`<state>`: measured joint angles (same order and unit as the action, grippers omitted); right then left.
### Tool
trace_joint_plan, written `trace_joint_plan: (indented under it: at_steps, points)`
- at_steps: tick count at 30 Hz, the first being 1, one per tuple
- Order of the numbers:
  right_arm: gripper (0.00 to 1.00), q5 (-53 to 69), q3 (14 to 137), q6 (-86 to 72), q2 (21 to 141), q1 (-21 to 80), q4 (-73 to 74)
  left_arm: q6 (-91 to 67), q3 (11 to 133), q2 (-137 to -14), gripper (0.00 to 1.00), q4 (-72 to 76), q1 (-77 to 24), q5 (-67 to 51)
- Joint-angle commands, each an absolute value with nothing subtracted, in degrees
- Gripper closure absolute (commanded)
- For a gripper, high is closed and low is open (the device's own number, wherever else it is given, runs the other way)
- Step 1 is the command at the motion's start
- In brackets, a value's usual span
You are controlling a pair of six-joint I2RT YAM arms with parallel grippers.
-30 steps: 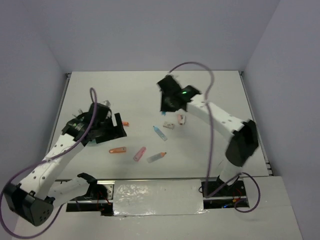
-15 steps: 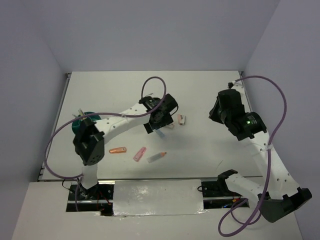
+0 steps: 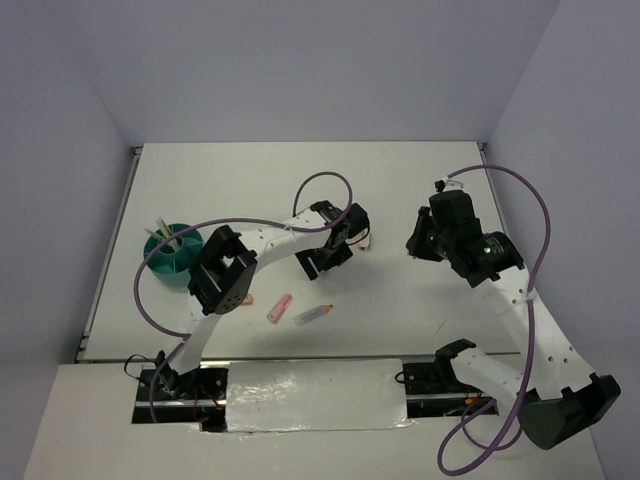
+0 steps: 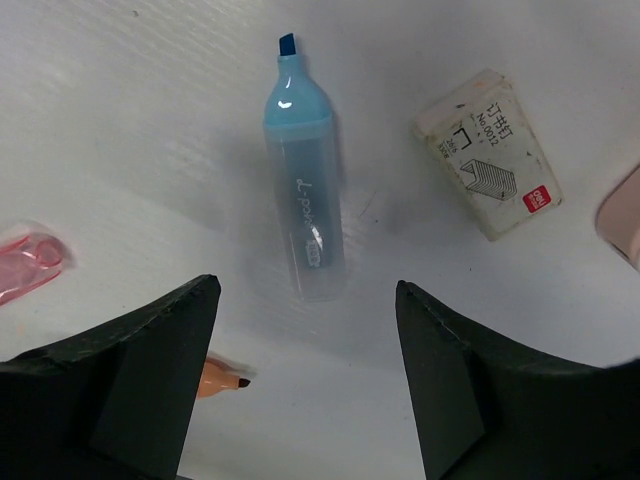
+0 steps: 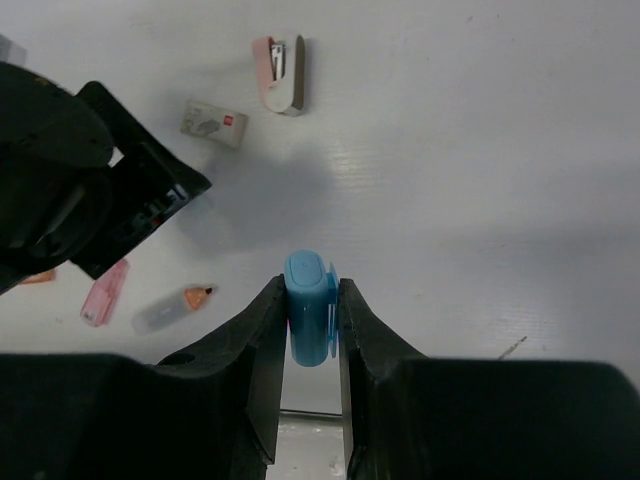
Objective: Sort the stationery into containers
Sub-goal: Pick up the pen from the center of the board.
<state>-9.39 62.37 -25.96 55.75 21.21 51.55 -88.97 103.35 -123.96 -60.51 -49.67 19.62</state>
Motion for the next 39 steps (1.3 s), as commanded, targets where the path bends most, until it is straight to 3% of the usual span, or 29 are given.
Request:
trace_joint_plan:
  at_steps: [1, 5, 10, 12, 14, 15, 18, 22, 28, 33, 39]
  points:
    - [1.0, -3.8, 65.5, -24.0, 54.1, 21.2, 48.3, -90.7, 103.1, -125.2, 0.17, -59.0, -48.7, 18.4]
    - [1.0, -0.7, 67.0, -22.9, 53.8, 21.3, 48.7, -89.7, 103.2, -127.6, 0.19, -57.5, -47.8, 18.1]
    - [1.0, -0.6, 70.0, -20.8, 54.6, 21.3, 50.1, -90.1, 101.8, -128.8, 0.34, -56.3, -47.8, 17.8]
    - [1.0, -0.4, 70.8, -20.7, 54.8, 21.3, 50.0, -90.1, 100.1, -128.7, 0.35, -55.9, -47.7, 17.5]
    - [1.0, -0.3, 71.1, -20.8, 54.8, 21.3, 49.8, -89.7, 98.6, -128.1, 0.44, -54.9, -47.5, 17.3]
    - [1.0, -0.3, 71.5, -21.0, 54.9, 21.2, 49.7, -89.5, 97.1, -127.4, 0.59, -54.5, -47.2, 17.1]
    - [1.0, 1.8, 71.4, -21.5, 54.9, 21.2, 49.0, -88.3, 95.3, -125.3, 0.81, -54.2, -46.9, 17.6]
    - [1.0, 5.2, 69.7, -21.7, 54.6, 21.2, 46.7, -83.9, 92.6, -119.1, 1.0, -53.4, -46.9, 20.4]
    - [1.0, 9.4, 68.4, -21.4, 53.1, 21.1, 40.6, -64.3, 77.0, -99.0, 1.0, -28.1, -46.9, 18.2]
    - [1.0, 13.6, 71.1, -23.2, 55.1, 21.3, 33.9, -46.8, 67.0, -86.1, 1.0, -5.3, -47.1, 0.8]
    - [1.0, 5.7, 76.9, -32.7, 60.6, 23.9, 33.0, -37.9, 61.1, -74.6, 1.0, 3.4, -47.5, -12.7]
